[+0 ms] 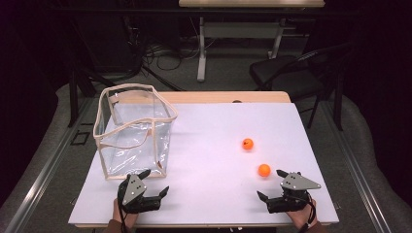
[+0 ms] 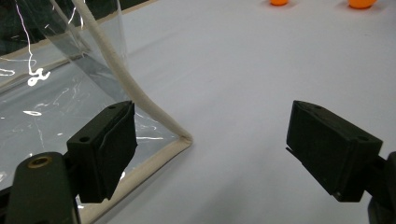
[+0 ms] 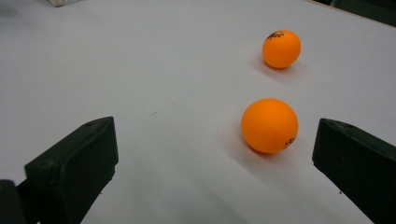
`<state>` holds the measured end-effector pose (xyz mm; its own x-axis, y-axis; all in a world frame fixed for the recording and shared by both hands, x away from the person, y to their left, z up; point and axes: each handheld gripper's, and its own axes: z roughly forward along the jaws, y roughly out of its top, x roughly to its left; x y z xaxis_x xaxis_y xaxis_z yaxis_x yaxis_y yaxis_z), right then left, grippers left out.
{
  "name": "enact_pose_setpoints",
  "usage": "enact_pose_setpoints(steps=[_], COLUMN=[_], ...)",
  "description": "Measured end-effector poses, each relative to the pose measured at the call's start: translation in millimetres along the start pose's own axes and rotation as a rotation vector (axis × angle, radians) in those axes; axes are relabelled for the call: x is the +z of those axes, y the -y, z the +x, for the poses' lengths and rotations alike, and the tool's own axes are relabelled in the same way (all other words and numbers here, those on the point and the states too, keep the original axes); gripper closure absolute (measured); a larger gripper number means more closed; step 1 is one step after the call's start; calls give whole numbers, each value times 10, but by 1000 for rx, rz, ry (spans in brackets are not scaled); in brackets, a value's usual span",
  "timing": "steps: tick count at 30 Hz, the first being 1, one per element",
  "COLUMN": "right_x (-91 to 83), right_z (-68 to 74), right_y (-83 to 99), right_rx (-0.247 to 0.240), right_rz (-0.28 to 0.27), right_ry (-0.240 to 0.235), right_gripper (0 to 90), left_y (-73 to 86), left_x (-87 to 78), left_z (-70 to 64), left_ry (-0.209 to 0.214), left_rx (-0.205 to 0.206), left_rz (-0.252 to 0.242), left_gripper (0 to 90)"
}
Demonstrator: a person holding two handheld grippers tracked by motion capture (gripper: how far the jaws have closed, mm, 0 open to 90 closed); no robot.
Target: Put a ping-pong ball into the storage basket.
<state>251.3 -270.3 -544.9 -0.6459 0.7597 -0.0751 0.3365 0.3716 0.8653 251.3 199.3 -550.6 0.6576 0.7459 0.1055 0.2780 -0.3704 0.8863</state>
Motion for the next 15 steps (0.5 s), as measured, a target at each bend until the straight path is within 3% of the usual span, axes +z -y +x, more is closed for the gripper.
enact_pose_setpoints(steps=[15], right_x=[144], right_z=[-59], right_y=[-63], right_rx=[24], right_rz=[12], right_ry=[60], right_gripper=[0], left_y=[2], left_x=[11], left_z=[-8], left_ry=[9], left_rx=[8], left_rz=[8], left_gripper=[160])
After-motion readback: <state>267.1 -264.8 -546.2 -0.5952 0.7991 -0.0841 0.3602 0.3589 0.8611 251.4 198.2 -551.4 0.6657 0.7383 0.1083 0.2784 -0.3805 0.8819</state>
